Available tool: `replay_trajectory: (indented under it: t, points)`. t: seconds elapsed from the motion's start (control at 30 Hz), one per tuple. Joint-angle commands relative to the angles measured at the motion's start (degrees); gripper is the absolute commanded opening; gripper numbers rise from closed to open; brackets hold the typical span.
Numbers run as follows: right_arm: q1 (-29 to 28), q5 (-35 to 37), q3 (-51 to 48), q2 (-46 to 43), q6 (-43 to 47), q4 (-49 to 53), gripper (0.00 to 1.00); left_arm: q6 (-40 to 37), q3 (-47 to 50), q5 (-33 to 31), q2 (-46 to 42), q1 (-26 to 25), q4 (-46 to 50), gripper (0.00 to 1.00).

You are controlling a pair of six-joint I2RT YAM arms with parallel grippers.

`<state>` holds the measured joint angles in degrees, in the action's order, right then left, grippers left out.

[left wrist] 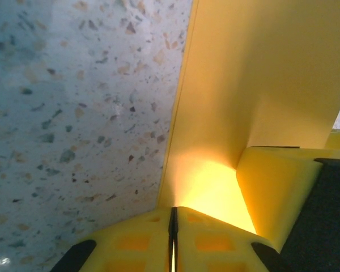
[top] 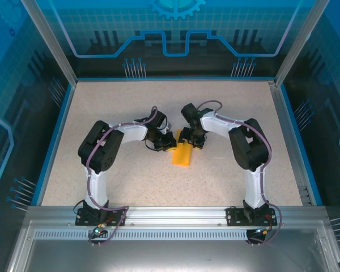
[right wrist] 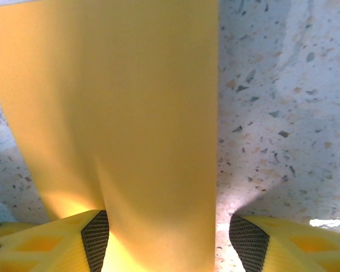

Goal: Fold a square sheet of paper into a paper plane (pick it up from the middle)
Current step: Hold the square sheet of paper at the center of the table, then fold the square sheet of paper in half at the center of the table.

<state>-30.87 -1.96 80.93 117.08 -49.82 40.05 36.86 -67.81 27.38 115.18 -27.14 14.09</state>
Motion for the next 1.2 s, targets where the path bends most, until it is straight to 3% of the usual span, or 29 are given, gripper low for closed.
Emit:
replay_trajectory:
  t: [0.0,0.23,0.43,0.53,0.63,0.8,1.17]
  points:
    - [-0.3,-0.4,-3.4,4.2,2.5,-1.5,0.67,-2.0,1.0,-4.8,2.5,-0.7,6.8,0.10]
    - [2.0,-3.5,-7.0,-8.5,3.0,-4.8,0.71,-2.8,1.2,-5.8,2.8,-0.7,7.5,0.10]
    - [4.2,-8.9,-16.3,-18.8,4.1,-15.7,0.68,-2.8,1.0,-5.9,3.0,-0.7,7.7,0.09]
    - [4.2,-13.5,-18.0,-20.2,5.7,-20.8,0.60,-2.8,1.0,-6.2,3.0,-0.7,8.0,0.08]
    - [3.8,-19.2,-18.1,-18.5,5.5,-24.7,0.40,-2.7,0.8,-6.5,3.1,-0.7,8.3,0.08]
    - [3.1,-19.9,-15.7,-13.1,4.5,-24.0,0.19,-2.1,0.6,-6.7,3.1,-0.8,8.7,0.07]
    - [3.2,-15.2,-15.3,-9.0,7.1,-20.3,0.12,-0.3,0.0,-7.1,3.5,-1.0,9.9,0.07]
